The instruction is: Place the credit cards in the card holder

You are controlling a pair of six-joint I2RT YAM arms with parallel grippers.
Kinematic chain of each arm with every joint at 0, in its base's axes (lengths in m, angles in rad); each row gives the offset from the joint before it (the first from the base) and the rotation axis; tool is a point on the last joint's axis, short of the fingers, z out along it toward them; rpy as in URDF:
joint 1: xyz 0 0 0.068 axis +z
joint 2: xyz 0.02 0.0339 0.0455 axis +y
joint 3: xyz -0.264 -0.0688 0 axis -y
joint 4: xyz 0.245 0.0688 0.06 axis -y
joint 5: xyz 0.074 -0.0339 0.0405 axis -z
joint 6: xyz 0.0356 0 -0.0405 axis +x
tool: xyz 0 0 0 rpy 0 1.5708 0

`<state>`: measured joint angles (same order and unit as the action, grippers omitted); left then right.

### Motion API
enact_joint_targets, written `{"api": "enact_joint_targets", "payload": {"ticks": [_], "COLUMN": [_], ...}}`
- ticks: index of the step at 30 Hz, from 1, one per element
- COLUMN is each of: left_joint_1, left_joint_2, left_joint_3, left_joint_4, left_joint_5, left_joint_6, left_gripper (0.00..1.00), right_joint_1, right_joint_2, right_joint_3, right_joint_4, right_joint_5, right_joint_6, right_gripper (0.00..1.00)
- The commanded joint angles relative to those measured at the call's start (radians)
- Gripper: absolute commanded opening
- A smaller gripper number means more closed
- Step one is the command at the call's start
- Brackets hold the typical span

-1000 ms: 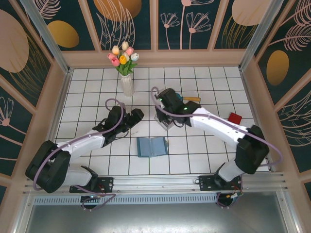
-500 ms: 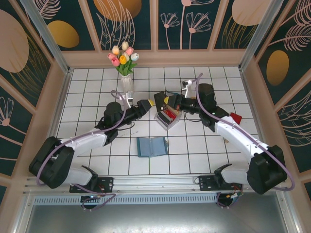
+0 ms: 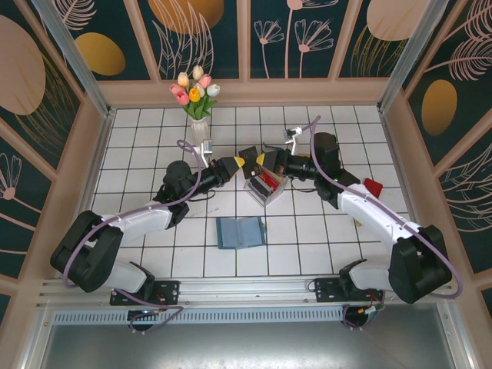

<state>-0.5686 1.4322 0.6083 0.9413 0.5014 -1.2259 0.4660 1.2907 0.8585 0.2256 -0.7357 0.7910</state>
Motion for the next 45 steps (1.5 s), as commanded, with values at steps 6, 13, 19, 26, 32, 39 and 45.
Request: {"api": "enact_joint_targets", "payload": {"ticks": [6,13,19,26,32,39,45], "left_joint_1": [-0.003,-0.004,-0.004,-0.022,-0.103,-0.143,-0.144], "left_joint_2": [-0.007,0.001,-0.04,-0.194,-0.234,-0.271,-0.246], "left_joint_3": [0.036,0.044,0.044,0.014,-0.095,-0.182,-0.202], "left_joint_4": [0.001,-0.024,-0.223,-0.905,-1.003,-0.997,-0.97], "left_joint_5": [0.034,0.066,0.005,-0.374,-0.376,-0.369,-0.322], "left_joint_6": [0.043,0.054,0.114,0.295,0.248,0.207,0.226], "left_gripper": [0.11,0.11,0.4,0.76,0.72,0.66,0.52], "right_joint_1": [-0.019,-0.026,-0.026,0.103,0.272,0.358,0.385], "right_joint_2": [0.023,0.034,0.018,-0.021,0.017,0.057,0.104], "right_joint_3": [-0.012,0.013,0.007,-0.057,-0.174,-0.285,-0.322], "right_joint_4": [0.067,0.004,-0.089,-0.253,-0.143,-0.023,0.042], "right_joint_5": [-0.128,-0.19,-0.104,0.235,0.351,0.361,0.354], "right_joint_6": [-0.028,-0.11,-0.156,-0.21,-0.095,-0.015,0.01], "right_gripper": [0.2,0.16,0.06,0.06,0.05,0.05,0.06]}}
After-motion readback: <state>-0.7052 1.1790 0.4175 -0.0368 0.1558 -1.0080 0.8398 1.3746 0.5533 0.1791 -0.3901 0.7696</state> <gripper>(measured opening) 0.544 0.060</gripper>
